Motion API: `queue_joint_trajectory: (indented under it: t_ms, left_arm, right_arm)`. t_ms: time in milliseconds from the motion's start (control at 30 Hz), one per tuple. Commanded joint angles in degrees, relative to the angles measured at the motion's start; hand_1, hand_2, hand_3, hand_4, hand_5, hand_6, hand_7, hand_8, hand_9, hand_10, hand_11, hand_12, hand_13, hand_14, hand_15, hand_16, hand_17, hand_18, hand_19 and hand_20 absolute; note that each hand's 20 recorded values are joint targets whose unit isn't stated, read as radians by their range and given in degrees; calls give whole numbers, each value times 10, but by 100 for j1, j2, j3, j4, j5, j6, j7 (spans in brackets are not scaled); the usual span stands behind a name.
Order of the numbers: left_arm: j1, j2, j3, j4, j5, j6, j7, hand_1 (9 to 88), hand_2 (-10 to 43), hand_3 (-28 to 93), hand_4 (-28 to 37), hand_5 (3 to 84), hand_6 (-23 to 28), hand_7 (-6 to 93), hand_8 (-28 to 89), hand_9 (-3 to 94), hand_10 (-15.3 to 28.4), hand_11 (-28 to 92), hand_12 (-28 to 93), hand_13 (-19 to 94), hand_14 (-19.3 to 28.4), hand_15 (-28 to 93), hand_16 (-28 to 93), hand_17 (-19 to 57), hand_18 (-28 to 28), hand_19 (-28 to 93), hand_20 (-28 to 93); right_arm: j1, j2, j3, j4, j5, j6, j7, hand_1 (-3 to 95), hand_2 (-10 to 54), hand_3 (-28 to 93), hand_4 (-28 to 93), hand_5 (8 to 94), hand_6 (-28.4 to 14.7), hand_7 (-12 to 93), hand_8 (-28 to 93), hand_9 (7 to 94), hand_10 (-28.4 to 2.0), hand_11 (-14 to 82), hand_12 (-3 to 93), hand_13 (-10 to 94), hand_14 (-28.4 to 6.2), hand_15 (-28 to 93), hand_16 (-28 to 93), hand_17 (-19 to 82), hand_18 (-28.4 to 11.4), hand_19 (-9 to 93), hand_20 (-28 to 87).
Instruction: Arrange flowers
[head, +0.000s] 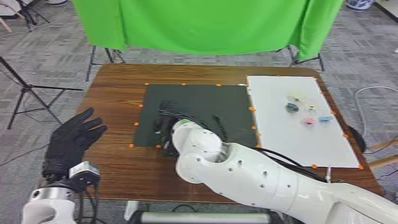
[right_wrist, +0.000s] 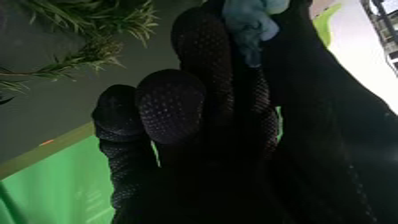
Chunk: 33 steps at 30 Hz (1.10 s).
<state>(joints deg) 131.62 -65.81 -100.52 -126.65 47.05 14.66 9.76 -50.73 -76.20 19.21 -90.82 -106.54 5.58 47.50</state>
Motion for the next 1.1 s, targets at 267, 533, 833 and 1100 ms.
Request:
queue_joint_trajectory:
  t_ms: [267,533,833,1100]
  left_arm:
    - [57,-31,20,-1,43,-64,-92,248,62,817,-215,408,108,166,-106,389,203,320,103,293,268,573,-102,-81,237,601,21]
    - [49,-8,-15,-26,70,-87,-135,249,63,817,-216,409,109,164,-106,389,204,320,103,293,267,573,-103,-81,237,603,21]
    - [29,-33,-2,-27,58,-60,-149,249,63,816,-215,409,110,164,-106,388,204,320,102,293,267,574,-103,-81,237,603,19]
    - [-10,-38,5,-9,70,-102,-169,250,63,815,-216,409,110,165,-105,388,204,320,103,293,267,574,-103,-81,237,603,19]
  right_arm:
    - [10,-107,75,-56,-7,-66,72,391,-95,800,-283,759,-22,263,-4,777,-123,492,210,729,-89,818,150,371,-229,932,542]
    - [-54,-152,187,-25,-16,-297,79,368,-95,813,-283,752,-23,255,-23,765,-127,501,198,720,-90,821,147,366,-229,932,545]
    - [-50,-152,229,-42,1,-393,53,353,-95,824,-283,742,-25,252,-58,748,-134,508,194,709,-93,825,143,359,-229,932,546]
    - [-168,-173,349,-69,-18,-575,68,330,-95,835,-283,728,-30,259,-144,732,-143,513,193,696,-98,831,138,349,-230,932,547]
